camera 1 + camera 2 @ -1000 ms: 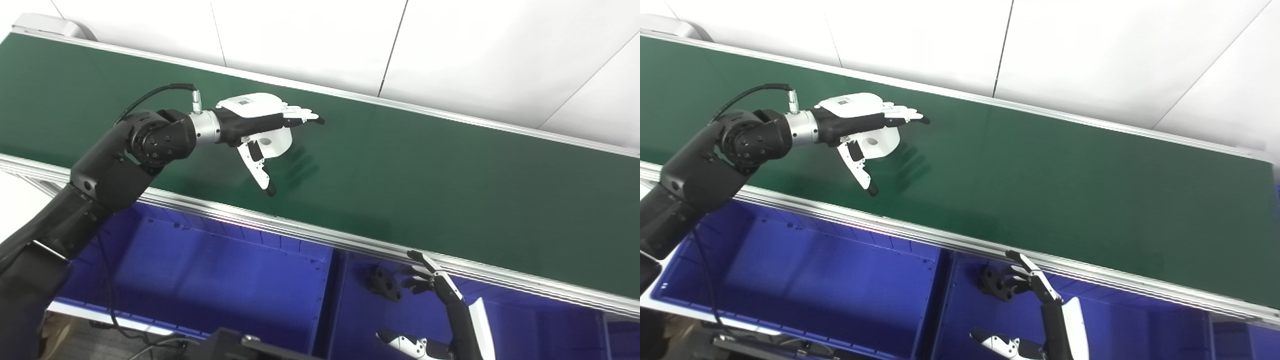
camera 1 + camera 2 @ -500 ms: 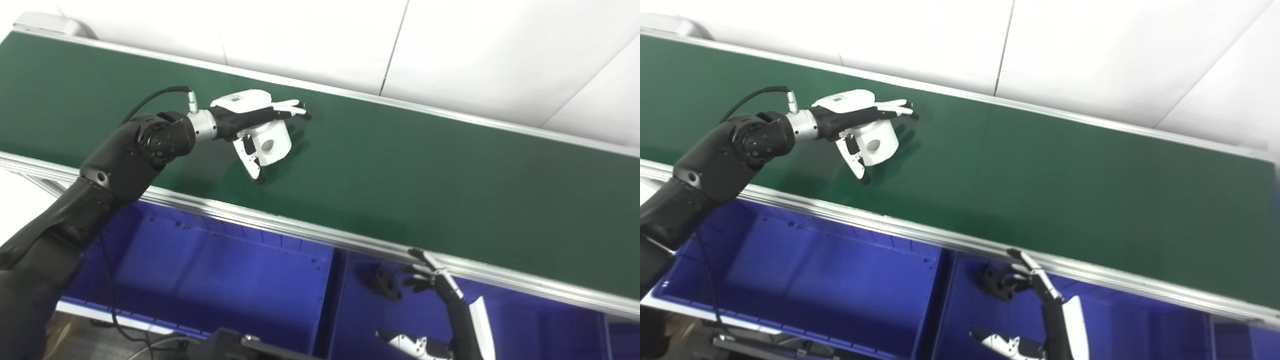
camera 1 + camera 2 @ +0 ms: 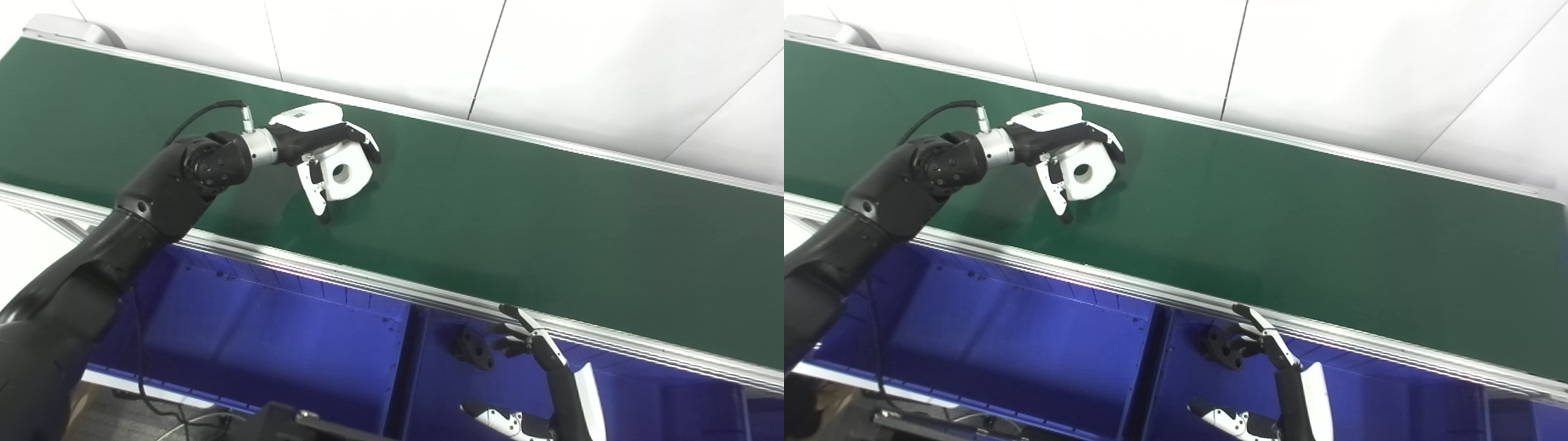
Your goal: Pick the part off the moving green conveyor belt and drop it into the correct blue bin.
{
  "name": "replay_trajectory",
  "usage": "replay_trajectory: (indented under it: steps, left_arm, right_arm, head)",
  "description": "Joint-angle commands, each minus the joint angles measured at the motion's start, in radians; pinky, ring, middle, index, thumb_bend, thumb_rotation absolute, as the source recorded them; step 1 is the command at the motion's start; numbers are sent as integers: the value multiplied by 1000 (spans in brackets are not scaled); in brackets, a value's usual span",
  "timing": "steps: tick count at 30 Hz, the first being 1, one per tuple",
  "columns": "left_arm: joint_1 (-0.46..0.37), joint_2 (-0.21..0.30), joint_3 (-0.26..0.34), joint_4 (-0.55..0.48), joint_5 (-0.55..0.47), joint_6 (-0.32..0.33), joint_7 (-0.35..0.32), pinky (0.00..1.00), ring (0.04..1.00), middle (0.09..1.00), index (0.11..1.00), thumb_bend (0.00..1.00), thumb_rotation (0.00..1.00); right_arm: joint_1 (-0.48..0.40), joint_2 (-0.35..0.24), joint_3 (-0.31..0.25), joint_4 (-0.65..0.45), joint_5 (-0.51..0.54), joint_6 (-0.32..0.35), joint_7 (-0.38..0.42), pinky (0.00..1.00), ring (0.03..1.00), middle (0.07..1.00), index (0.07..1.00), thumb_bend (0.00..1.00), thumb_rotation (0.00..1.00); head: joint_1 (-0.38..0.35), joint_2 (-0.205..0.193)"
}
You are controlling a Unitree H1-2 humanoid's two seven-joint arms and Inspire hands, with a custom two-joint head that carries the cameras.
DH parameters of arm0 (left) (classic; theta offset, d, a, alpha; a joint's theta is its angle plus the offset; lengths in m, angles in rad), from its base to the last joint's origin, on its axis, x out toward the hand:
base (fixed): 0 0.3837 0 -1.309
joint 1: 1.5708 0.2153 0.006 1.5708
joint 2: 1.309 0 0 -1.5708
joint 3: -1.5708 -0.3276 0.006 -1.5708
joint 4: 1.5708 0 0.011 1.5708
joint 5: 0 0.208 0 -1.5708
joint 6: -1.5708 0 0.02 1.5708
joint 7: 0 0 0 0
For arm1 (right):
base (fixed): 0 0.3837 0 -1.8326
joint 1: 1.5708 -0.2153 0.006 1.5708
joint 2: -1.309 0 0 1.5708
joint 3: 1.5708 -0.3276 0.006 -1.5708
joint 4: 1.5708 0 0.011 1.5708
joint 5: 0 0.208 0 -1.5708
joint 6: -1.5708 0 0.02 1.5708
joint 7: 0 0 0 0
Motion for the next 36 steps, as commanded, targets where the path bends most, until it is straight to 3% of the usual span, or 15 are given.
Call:
replay_trajectory:
  steps: [1,3,5,8,25,36]
  left_arm:
    - [6,17,1,-16,-15,-8,-20,414,507,643,581,740,0]
    - [5,21,4,-18,-36,-20,-24,425,511,642,558,733,0]
    - [4,24,7,-24,-48,-25,-29,417,475,638,545,547,0]
    - [8,26,13,-36,-62,-20,-39,404,463,638,529,485,0]
    - [81,29,103,-154,-140,-26,-36,315,456,628,529,473,0]
    - [116,45,178,-307,-207,44,-70,316,455,599,534,472,0]
  right_arm:
    - [10,-4,-7,-22,3,-58,-12,586,621,710,838,719,355]
    - [12,1,-9,-24,1,-58,-7,584,621,710,840,718,344]
    - [10,4,-8,-22,-2,-59,-8,585,622,709,842,715,341]
    - [8,5,-4,-17,-7,-59,-15,585,621,709,843,716,358]
    - [6,-1,8,-7,-4,-59,-27,585,622,711,840,718,366]
    - [0,4,2,-7,0,-58,-16,582,620,708,839,719,359]
  head:
    - [1,1]
    - [1,-1]
    - [1,-1]
    - [1,-1]
    - [-1,0]
    - [-5,-3]
